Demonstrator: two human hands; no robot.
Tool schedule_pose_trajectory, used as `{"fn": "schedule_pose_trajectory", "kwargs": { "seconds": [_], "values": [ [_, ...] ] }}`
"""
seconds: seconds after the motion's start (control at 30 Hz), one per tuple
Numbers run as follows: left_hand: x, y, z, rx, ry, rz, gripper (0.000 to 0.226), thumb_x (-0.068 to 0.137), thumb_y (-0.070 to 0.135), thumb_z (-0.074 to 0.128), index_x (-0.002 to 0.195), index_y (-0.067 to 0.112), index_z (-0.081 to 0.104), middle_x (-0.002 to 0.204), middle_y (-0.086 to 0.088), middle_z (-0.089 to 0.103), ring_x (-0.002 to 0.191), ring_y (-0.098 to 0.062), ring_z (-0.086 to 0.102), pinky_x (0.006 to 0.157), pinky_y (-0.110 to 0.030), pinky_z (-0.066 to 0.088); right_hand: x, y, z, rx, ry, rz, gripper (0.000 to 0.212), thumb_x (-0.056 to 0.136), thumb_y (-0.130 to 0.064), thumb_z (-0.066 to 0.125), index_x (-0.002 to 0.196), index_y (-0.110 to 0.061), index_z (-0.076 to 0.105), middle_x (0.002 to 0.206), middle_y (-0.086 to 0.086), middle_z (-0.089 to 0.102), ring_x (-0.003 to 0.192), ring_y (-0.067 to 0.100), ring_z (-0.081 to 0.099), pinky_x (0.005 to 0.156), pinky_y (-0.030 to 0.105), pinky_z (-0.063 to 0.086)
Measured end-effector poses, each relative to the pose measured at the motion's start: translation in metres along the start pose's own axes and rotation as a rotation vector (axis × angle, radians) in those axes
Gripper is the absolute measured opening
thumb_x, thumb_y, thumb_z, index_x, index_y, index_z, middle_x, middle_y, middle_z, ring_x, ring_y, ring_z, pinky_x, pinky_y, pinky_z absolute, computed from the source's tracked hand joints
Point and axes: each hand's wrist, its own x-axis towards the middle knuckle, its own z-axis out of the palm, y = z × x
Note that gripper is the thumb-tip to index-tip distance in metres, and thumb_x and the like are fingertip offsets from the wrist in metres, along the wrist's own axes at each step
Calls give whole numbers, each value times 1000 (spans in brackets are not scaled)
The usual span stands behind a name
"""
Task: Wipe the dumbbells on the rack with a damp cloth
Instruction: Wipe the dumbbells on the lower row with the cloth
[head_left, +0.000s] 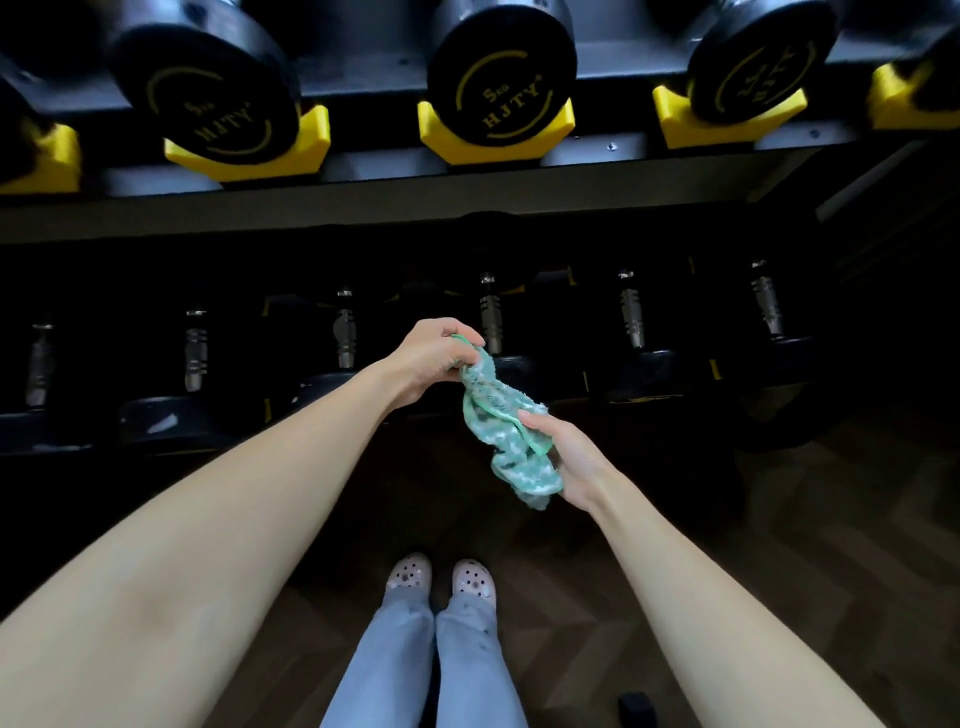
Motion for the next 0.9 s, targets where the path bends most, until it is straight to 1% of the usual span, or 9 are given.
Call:
{"fn": "schedule_pose_trajectory", "kwargs": {
  "seconds": [0.17, 0.3, 0.4, 0.47, 0.57, 0.67, 0.73, 0.83, 0.9],
  "values": [
    [-5, -13, -49, -2, 166, 47, 24, 81, -11, 50, 84, 9, 61, 88, -5, 57, 89, -18, 58, 67, -20, 52, 19, 1, 42, -130, 39, -131, 26, 94, -28, 54, 116, -18, 62, 106, 7, 71, 95, 22, 67, 88, 40, 53],
    [-6, -18, -89, 135, 194, 88, 25, 76, -11, 59, 90, 9, 62, 92, -7, 59, 80, -15, 57, 62, -11, 47, 35, -1, 88, -220, 167, -257, 27, 98, -29, 48, 119, -18, 59, 108, 3, 69, 98, 18, 67, 84, 32, 54],
    [8, -20, -115, 247, 251, 161, 22, 79, -10, 58, 81, 11, 66, 105, -9, 60, 91, -20, 55, 79, -25, 46, 55, 2, 116, -285, 299, -346, 31, 98, -30, 46, 125, -18, 56, 113, -3, 63, 104, 15, 60, 91, 31, 48],
    [18, -24, -131, 296, 268, 193, 24, 81, -10, 55, 87, 9, 69, 106, -5, 59, 105, -19, 55, 93, -29, 45, 73, 9, 135, -369, 395, -409, 28, 98, -29, 45, 121, -18, 57, 106, -5, 61, 100, 13, 56, 88, 29, 44],
    [33, -35, -146, 386, 209, 203, 26, 84, -10, 52, 96, 5, 70, 97, 0, 53, 101, -15, 53, 89, -22, 43, 102, 28, 154, -535, 541, -433, 30, 98, -31, 42, 119, -15, 58, 112, 4, 61, 108, 22, 53, 94, 37, 44],
    [53, -55, -156, 474, 136, 171, 27, 84, -10, 51, 94, 7, 69, 110, -8, 60, 97, -18, 55, 76, -20, 45, 127, 50, 163, -520, 601, -396, 34, 99, -28, 40, 123, -11, 57, 117, 11, 61, 111, 26, 54, 93, 34, 42],
    [66, -67, -162, 514, 78, 157, 28, 85, -9, 49, 89, 12, 68, 117, -10, 62, 96, -18, 57, 65, -12, 45, 140, 61, 164, -504, 623, -344, 36, 100, -27, 39, 129, -9, 53, 122, 12, 59, 116, 28, 51, 94, 33, 39],
    [74, -78, -167, 626, 19, 176, 33, 84, -10, 42, 92, 7, 69, 119, -7, 62, 108, -18, 54, 73, -14, 37, 154, 72, 160, -486, 641, -292, 38, 100, -30, 40, 133, -13, 50, 127, 12, 56, 120, 30, 48, 99, 37, 38],
    [73, -84, -170, 686, 3, 179, 36, 84, -11, 38, 92, 5, 69, 120, -11, 61, 105, -20, 55, 72, -16, 35, 158, 77, 161, -477, 640, -301, 38, 99, -32, 43, 133, -16, 49, 126, 12, 54, 117, 28, 50, 99, 38, 41]
  ]
}}
